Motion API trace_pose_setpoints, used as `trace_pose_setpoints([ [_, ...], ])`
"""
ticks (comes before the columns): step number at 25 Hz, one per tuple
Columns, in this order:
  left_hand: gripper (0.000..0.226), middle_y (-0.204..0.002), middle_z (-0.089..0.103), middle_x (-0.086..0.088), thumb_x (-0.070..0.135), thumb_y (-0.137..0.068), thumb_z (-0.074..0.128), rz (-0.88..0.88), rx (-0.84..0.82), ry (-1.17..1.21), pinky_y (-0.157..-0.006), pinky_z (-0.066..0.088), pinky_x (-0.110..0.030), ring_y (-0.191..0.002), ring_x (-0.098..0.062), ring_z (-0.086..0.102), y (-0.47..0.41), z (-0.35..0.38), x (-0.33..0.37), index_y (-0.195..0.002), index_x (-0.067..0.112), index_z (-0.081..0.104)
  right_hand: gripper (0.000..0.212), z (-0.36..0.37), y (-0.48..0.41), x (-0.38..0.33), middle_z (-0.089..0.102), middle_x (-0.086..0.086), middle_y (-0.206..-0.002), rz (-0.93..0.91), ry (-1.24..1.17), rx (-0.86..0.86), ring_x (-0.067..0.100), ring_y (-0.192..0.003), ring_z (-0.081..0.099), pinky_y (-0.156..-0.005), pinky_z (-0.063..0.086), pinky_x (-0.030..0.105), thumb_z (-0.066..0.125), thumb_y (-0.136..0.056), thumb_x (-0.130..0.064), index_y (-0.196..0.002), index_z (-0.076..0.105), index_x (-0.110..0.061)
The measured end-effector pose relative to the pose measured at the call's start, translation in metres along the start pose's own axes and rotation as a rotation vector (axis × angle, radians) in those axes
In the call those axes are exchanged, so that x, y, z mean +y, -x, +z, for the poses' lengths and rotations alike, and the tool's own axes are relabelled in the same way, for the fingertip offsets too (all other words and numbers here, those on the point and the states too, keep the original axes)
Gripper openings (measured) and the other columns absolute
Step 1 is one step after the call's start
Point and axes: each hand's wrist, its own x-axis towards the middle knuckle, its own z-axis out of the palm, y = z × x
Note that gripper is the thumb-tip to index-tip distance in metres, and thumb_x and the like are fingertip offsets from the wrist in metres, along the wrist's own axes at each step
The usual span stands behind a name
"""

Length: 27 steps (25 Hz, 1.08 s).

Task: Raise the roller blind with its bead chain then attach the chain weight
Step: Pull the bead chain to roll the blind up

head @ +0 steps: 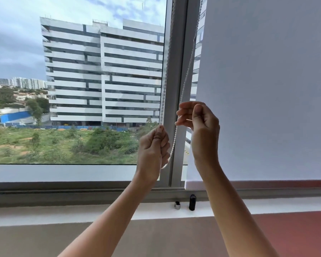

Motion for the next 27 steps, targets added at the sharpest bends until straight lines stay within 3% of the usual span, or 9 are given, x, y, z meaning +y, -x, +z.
trace_pose_setpoints([
  [7,0.033,-0.047,0.029,0.014,0.037,-0.088,0.043,-0.117,0.023,-0.062,-0.031,0.02,-0.012,-0.036,0.001,0.02,0.023,-0.027,-0.038,-0.06,0.019,0.039,0.032,0.026,-0.022,-0.007,0.069,0.012,-0.095,0.135,-0.113,-0.169,0.023,-0.077,0.067,-0.077,0.059,0.037,0.033,-0.105,-0.014,-0.114,0.06,0.001],
  [9,0.033,-0.047,0.029,0.014,0.037,-0.088,0.043,-0.121,0.009,-0.057,-0.031,0.02,-0.011,-0.035,0.002,0.021,0.019,-0.026,-0.039,-0.06,0.019,0.039,0.032,0.033,-0.034,-0.018,0.067,0.013,-0.092,0.145,-0.264,-0.27,0.019,-0.066,0.065,-0.065,0.057,0.03,0.03,-0.106,-0.014,-0.115,0.056,0.003],
  [11,0.033,-0.047,0.029,0.013,0.035,-0.088,0.043,-0.111,-0.02,-0.047,-0.031,0.019,-0.012,-0.035,0.001,0.021,0.017,-0.025,-0.041,-0.061,0.016,0.037,0.029,0.039,-0.04,-0.024,0.059,0.007,-0.075,0.135,-0.346,-0.31,0.01,-0.049,0.048,-0.046,0.042,0.022,0.03,-0.106,-0.014,-0.106,0.058,-0.004],
  [14,0.035,-0.046,0.03,0.013,0.032,-0.09,0.041,-0.101,-0.068,-0.057,-0.032,0.019,-0.011,-0.035,0.0,0.021,0.013,-0.023,-0.046,-0.058,0.02,0.039,0.03,0.048,-0.035,-0.016,0.034,-0.001,-0.059,0.124,-0.378,-0.143,0.004,-0.043,0.025,-0.039,0.021,0.018,0.034,-0.105,-0.009,-0.082,0.054,-0.009],
  [17,0.04,-0.045,0.032,0.015,0.032,-0.092,0.039,-0.115,-0.097,-0.061,-0.033,0.02,-0.011,-0.035,0.0,0.021,0.009,-0.021,-0.051,-0.053,0.028,0.044,0.028,0.053,-0.027,-0.009,0.032,0.0,-0.063,0.023,-0.36,-0.007,0.01,-0.051,0.024,-0.045,0.022,0.02,0.034,-0.104,-0.006,-0.079,0.045,-0.005],
  [21,0.041,-0.047,0.036,0.012,0.037,-0.09,0.039,-0.143,-0.103,-0.092,-0.036,0.016,-0.014,-0.036,-0.003,0.024,-0.001,-0.025,-0.049,-0.052,0.028,0.053,0.028,0.047,-0.023,-0.012,0.029,0.005,-0.065,-0.073,-0.364,0.012,0.01,-0.05,0.022,-0.043,0.023,0.016,0.033,-0.104,-0.01,-0.078,0.043,-0.006],
  [23,0.042,-0.046,0.039,0.012,0.037,-0.091,0.037,-0.153,-0.118,-0.083,-0.036,0.022,-0.014,-0.037,-0.002,0.028,-0.006,-0.027,-0.045,-0.054,0.028,0.058,0.028,0.042,-0.015,-0.01,0.029,0.005,-0.064,-0.078,-0.373,0.017,0.009,-0.048,0.023,-0.042,0.024,0.015,0.033,-0.104,-0.01,-0.078,0.042,-0.008],
  [27,0.043,-0.045,0.046,0.013,0.018,-0.099,0.035,-0.071,-0.104,-0.066,-0.04,0.031,-0.01,-0.039,0.003,0.037,-0.015,-0.025,-0.038,-0.067,0.027,0.062,0.032,0.039,0.013,0.005,0.029,0.003,-0.062,0.001,-0.435,-0.029,0.005,-0.047,0.023,-0.043,0.025,0.014,0.033,-0.104,-0.006,-0.074,0.043,-0.012],
])
